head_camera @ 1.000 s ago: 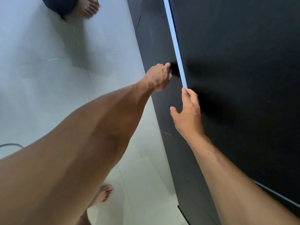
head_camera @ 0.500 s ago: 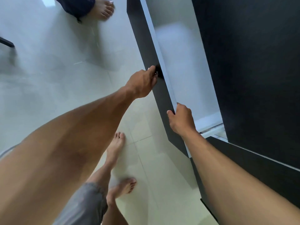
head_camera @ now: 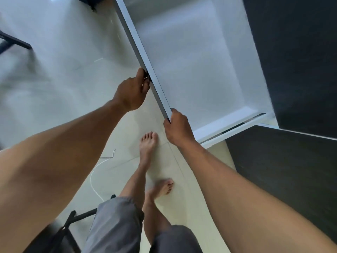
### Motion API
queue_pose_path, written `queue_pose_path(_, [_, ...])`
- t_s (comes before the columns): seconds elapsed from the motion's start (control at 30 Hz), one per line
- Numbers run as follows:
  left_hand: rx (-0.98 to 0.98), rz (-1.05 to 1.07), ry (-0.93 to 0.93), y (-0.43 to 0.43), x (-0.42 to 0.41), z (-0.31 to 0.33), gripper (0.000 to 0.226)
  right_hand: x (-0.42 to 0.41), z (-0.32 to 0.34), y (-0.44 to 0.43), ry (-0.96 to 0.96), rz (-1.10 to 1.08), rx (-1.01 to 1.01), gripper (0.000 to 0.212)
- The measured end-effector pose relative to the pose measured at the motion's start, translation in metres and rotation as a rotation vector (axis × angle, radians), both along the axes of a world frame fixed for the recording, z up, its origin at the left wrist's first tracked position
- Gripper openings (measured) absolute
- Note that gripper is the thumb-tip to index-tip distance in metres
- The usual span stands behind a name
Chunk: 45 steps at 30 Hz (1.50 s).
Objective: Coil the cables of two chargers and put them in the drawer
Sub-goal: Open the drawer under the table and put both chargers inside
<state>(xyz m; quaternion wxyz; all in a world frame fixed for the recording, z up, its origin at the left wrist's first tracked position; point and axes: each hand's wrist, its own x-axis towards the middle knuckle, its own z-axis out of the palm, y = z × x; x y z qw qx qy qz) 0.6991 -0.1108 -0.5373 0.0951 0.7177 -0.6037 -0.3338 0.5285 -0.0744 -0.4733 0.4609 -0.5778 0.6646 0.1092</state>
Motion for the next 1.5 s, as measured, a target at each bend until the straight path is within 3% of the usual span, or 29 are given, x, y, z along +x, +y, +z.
queue_pose_path(0.47, [0.062, 0.128, 0.12, 0.008, -0.001, 0.0, 0.024, 0.008, -0.003, 0.01, -0.016, -0.074, -0.051, 0.042])
queue_pose_path(0.73, [0.267, 0.214, 0.067, 0.043, -0.003, 0.039, 0.041, -0.014, 0.043, 0.03, -0.026, -0.032, 0.058, 0.048])
queue_pose_path(0.93, [0.171, 0.168, 0.07, 0.048, -0.02, 0.133, 0.039, -0.041, 0.125, 0.032, -0.046, 0.029, -0.02, 0.026])
queue_pose_path(1.07, [0.015, 0.13, 0.088, 0.043, -0.043, 0.218, 0.048, -0.048, 0.197, 0.026, -0.054, 0.045, -0.163, 0.03])
queue_pose_path(1.27, [-0.227, 0.069, 0.108, 0.045, -0.075, 0.362, 0.038, -0.063, 0.332, 0.021, -0.137, -0.035, -0.349, 0.04])
queue_pose_path(1.5, [-0.497, -0.15, 0.06, 0.035, -0.136, 0.501, 0.039, -0.121, 0.465, 0.037, -0.074, -0.083, -0.666, 0.043])
